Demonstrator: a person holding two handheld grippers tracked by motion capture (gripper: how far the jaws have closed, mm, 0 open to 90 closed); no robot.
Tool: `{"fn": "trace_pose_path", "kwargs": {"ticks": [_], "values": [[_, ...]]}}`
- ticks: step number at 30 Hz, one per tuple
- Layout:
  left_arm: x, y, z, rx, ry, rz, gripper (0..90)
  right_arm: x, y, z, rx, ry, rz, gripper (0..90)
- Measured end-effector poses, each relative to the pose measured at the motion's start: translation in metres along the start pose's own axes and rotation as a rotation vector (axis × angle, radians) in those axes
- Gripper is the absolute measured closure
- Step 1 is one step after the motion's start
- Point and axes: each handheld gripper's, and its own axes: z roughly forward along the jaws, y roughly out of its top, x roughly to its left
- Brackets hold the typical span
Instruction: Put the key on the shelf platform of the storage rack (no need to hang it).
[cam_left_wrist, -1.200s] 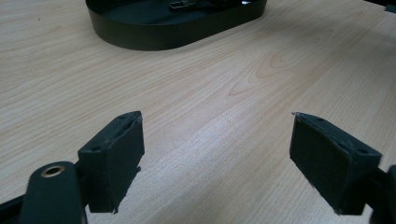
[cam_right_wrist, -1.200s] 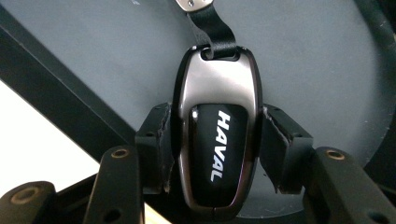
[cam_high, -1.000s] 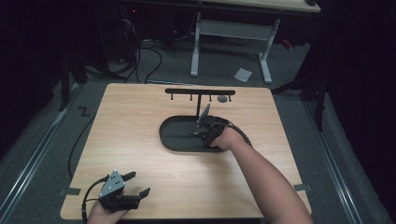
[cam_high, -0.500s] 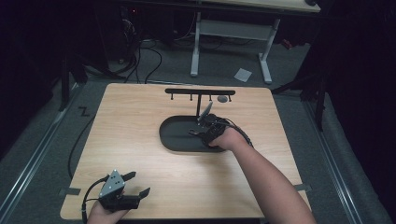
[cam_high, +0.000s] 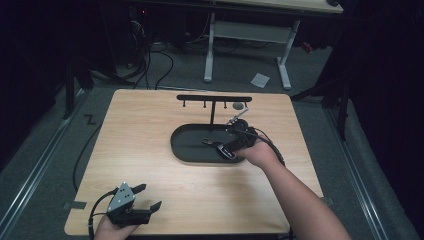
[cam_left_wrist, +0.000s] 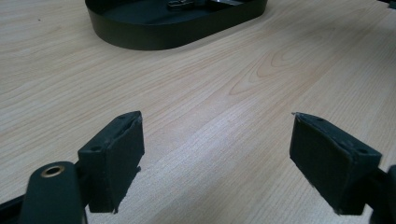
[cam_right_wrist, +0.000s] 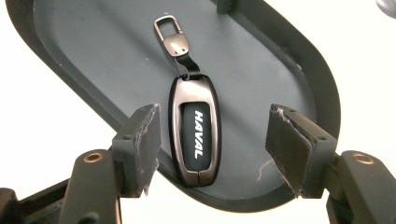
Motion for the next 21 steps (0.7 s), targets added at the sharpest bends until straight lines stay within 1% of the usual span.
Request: {"fn": "trace_pose_path", "kwargs": {"ticks": [1,2,3,4,6,7,8,10,11,12,13,16,19,21], "values": [[0.0,0.0,0.0,0.0,0.0,0.0,18.5,0.0,-0.002,-0.001,-0.005,-0.005,0.001,34.9],[0.0,0.0,0.0,0.0,0.001,0.0,18.4,0.001,-0.005,-0.003,-0.017,-0.018,-0.02,34.9],[0.0,0.0,0.0,-0.001,0.002,0.0,18.3,0.001,-0.008,-0.005,-0.043,-0.023,-0.024,35.4],[0.0,0.0,0.0,-0.002,0.003,0.002,18.2,0.002,-0.011,-0.006,-0.066,-0.013,-0.01,35.6],[0.0,0.0,0.0,-0.003,0.011,0.001,18.0,0.003,-0.016,-0.008,-0.082,-0.011,-0.006,35.2],[0.001,0.0,-0.001,-0.007,0.017,-0.002,18.0,0.004,-0.018,-0.009,-0.09,-0.026,-0.012,35.2],[0.001,0.0,-0.001,-0.014,0.021,-0.011,17.9,0.006,-0.02,-0.01,-0.092,-0.053,-0.022,35.1],[0.002,0.001,-0.003,-0.02,0.032,-0.013,16.9,0.01,-0.023,-0.012,-0.103,-0.099,-0.043,35.0],[0.003,0.001,-0.003,-0.02,0.038,-0.011,16.6,0.013,-0.027,-0.012,-0.117,-0.114,-0.051,36.8],[0.003,0.0,-0.003,-0.018,0.041,-0.012,16.0,0.014,-0.03,-0.012,-0.117,-0.109,-0.041,38.3],[0.003,0.0,-0.003,-0.024,0.045,-0.015,15.7,0.015,-0.032,-0.012,-0.109,-0.09,-0.033,37.9],[0.004,0.0,-0.004,-0.024,0.055,-0.014,15.6,0.018,-0.042,-0.012,-0.137,-0.077,-0.03,34.6],[0.004,0.0,-0.004,-0.026,0.057,-0.016,15.4,0.019,-0.053,-0.013,-0.181,-0.035,0.013,31.8],[0.003,0.0,-0.003,-0.017,0.066,-0.012,15.3,0.019,-0.061,-0.014,-0.2,-0.009,0.028,31.6]]}}
